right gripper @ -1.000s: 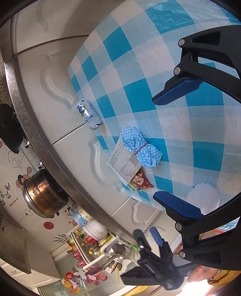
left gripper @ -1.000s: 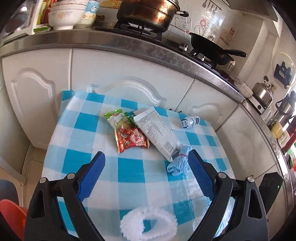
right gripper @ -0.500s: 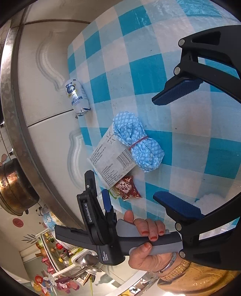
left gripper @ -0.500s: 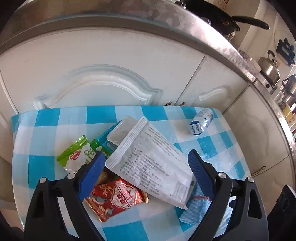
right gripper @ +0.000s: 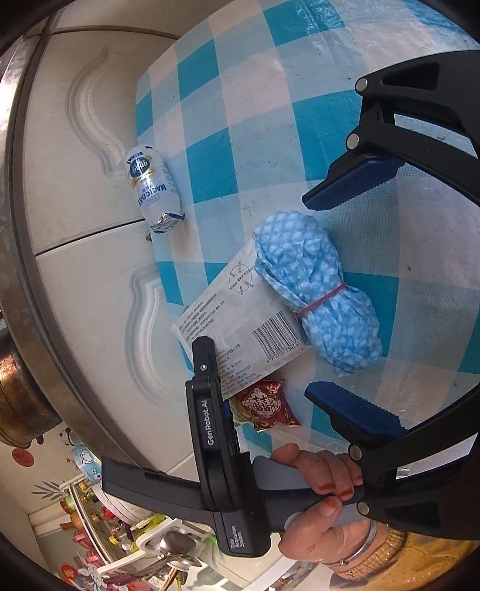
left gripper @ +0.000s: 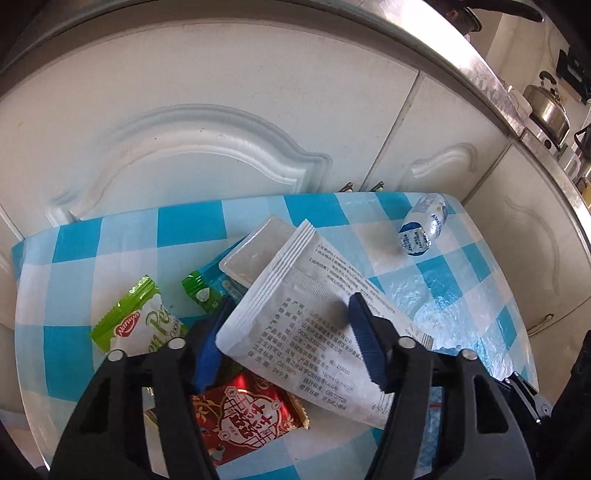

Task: Collect trash
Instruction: 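Grasp the red snack wrapper with the left gripper while the right gripper grasps the blue cloth bundle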

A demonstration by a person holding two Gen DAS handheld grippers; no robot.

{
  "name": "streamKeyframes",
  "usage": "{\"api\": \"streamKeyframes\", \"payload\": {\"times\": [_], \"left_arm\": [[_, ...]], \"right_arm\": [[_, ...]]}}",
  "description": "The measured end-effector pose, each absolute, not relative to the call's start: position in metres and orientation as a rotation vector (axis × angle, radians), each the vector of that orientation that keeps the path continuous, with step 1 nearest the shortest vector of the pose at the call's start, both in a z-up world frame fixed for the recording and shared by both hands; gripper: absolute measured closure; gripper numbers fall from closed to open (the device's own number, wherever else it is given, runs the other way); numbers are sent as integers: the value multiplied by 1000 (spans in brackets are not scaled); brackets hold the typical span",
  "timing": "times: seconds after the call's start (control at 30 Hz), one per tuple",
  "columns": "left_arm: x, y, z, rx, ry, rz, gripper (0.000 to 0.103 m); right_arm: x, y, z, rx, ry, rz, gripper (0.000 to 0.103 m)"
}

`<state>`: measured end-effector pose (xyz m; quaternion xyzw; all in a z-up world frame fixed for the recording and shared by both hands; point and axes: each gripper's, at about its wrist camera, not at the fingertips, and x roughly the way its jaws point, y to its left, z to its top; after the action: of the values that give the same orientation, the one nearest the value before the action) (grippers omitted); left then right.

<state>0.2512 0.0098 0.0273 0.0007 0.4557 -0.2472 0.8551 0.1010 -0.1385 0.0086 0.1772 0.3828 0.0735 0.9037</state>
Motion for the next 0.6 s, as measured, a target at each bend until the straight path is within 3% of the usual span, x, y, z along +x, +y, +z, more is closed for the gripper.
{"api": "streamKeyframes", "payload": {"times": [0.03, 0.1, 0.2, 0.6], "left_arm": [[250, 10, 29, -7, 957, -525, 52], [247, 9, 31, -21, 965, -535, 73], [241, 6, 33, -23, 974, -540, 83], [184, -1, 41, 77, 1023, -690, 83]], "right_arm": [[101, -140, 8, 367, 791, 150, 10], [100, -142, 8, 362, 787, 142, 10], [97, -145, 10, 350, 774, 111, 10], [69, -193, 1, 420, 764, 33, 10]]}}
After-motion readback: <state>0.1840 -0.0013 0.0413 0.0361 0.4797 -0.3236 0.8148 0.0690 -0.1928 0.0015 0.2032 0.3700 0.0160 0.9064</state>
